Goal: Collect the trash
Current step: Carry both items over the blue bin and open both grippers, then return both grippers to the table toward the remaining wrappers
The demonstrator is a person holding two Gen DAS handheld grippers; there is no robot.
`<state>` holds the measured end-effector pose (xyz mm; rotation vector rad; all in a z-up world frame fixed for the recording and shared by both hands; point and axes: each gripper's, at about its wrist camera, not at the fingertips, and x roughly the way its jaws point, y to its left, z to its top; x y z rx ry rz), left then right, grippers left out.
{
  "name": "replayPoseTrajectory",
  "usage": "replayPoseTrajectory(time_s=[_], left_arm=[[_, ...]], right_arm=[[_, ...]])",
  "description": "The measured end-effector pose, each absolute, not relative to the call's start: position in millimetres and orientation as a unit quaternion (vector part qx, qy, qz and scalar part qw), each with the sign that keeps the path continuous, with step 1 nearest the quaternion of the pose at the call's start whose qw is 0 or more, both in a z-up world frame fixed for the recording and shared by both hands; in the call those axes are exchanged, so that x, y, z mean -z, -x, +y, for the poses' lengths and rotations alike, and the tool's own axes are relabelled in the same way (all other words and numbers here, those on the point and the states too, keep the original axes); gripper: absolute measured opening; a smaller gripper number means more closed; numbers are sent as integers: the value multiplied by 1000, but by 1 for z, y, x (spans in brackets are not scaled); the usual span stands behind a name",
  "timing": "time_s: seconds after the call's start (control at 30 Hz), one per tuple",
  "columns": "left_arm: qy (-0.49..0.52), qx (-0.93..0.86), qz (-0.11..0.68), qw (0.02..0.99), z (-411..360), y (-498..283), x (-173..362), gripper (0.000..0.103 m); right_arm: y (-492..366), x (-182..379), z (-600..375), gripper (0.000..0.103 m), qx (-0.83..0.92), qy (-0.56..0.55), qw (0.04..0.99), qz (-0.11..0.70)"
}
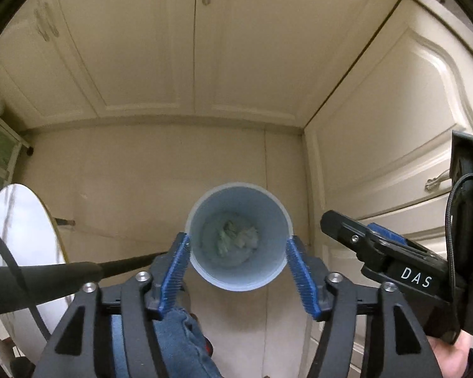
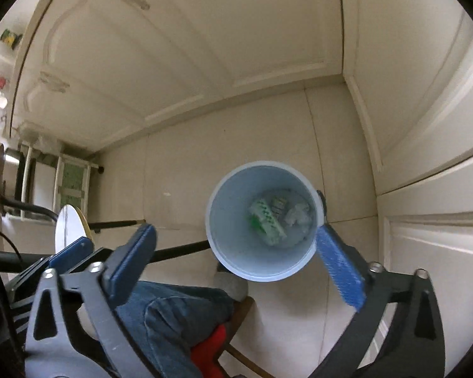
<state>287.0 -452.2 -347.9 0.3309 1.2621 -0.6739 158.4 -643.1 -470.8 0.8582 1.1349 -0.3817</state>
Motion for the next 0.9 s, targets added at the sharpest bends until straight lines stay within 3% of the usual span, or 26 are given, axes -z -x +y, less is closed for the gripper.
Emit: replayPoseTrajectory(time_s=[0.4,0.43,0.73,0.9], left_arm=[[-121,332,487,799,-426,-280,257,77],[-121,340,476,802,-423,-271,247,83],[-78,359,352,861,-352,-228,157,102],[-36,321,328,888,-292,-210,141,102]], right_arm=[[-150,384,-614,103,171,-386,787,450],[-150,374,-611,103,170,-385,792,443],[-150,263,-564,103,151,-352,852,358],[-162,212,-520,103,120,-315,881,332]])
